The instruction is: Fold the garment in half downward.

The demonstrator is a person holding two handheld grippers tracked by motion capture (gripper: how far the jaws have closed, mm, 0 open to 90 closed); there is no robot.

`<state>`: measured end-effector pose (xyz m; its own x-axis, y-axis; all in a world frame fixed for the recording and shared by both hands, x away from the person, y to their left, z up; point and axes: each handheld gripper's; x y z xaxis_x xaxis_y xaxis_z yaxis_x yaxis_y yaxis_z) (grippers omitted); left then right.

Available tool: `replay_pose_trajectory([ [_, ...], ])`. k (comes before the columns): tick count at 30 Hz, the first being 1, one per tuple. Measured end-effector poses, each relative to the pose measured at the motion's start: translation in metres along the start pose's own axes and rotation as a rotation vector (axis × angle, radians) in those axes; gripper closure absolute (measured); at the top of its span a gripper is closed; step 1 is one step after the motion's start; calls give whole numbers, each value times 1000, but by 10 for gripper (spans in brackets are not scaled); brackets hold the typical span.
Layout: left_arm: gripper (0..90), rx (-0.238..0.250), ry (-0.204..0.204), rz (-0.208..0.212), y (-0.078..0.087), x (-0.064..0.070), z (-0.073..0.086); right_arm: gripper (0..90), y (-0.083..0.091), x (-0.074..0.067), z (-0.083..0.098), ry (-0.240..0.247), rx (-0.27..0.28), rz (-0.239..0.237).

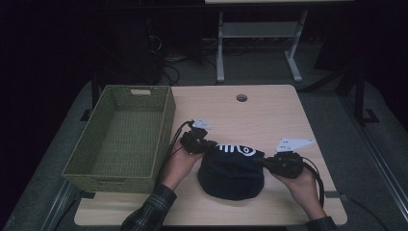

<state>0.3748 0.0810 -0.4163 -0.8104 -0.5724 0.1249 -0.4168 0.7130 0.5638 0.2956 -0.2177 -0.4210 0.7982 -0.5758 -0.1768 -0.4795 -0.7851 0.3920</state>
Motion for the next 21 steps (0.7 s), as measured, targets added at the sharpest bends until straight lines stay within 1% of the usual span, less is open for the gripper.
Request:
replay_pose_trajectory([
  [2, 899, -26, -2, 8, -7, 0, 3, 900, -2, -4, 3, -3, -15, -1],
  [3, 899, -33, -5, 10, -9, 0, 5, 900, -3, -6, 5, 5, -23, -6],
  [4, 899, -44, -13, 13, -10, -1, 6, 900, -4, -8, 7, 1, -32, -9],
  [5, 899, -49, -10, 15, -11, -1, 7, 900, -4, -9, 8, 4, -41, -9],
  [6, 899, -48, -2, 18, -13, -1, 8, 900, -4, -12, 10, 6, -44, -12],
  [7, 900, -53, -4, 23, -13, -2, 9, 900, -4, -14, 12, 8, -43, -17],
  [8, 900, -60, -5, 27, -14, -2, 10, 900, -5, -15, 14, 9, -52, -19],
  [9, 900, -55, -1, 26, -15, -1, 10, 900, -6, -18, 16, 4, -62, -24],
  [11, 900, -68, -17, 27, -15, -1, 11, 900, -9, -22, 20, 6, -76, -35],
  [12, 900, -72, -13, 26, -16, 0, 12, 900, -10, -24, 22, 5, -79, -37],
  [14, 900, -80, -22, 30, -18, 1, 14, 900, -13, -29, 27, 12, -94, -50],
  [16, 900, -89, -31, 31, -22, 2, 16, 900, -18, -33, 32, 24, -126, -52],
  [17, 900, -84, -30, 29, -23, 3, 17, 900, -22, -36, 36, 35, -143, -52],
  [18, 900, -94, -41, 33, -23, 3, 17, 900, -23, -38, 38, 35, -149, -51],
  [21, 900, -94, -53, 32, -25, 5, 17, 900, -28, -45, 43, 41, -167, -59],
])
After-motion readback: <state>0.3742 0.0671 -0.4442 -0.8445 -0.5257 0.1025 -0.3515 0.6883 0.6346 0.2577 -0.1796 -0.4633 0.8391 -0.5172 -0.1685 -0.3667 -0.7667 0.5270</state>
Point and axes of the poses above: each handheld gripper's, and its own axes: y roughly backward along the jaws, z roughly out of its underside, x roughly to its right, and after that the axes turned 12 degrees about x, right-handed
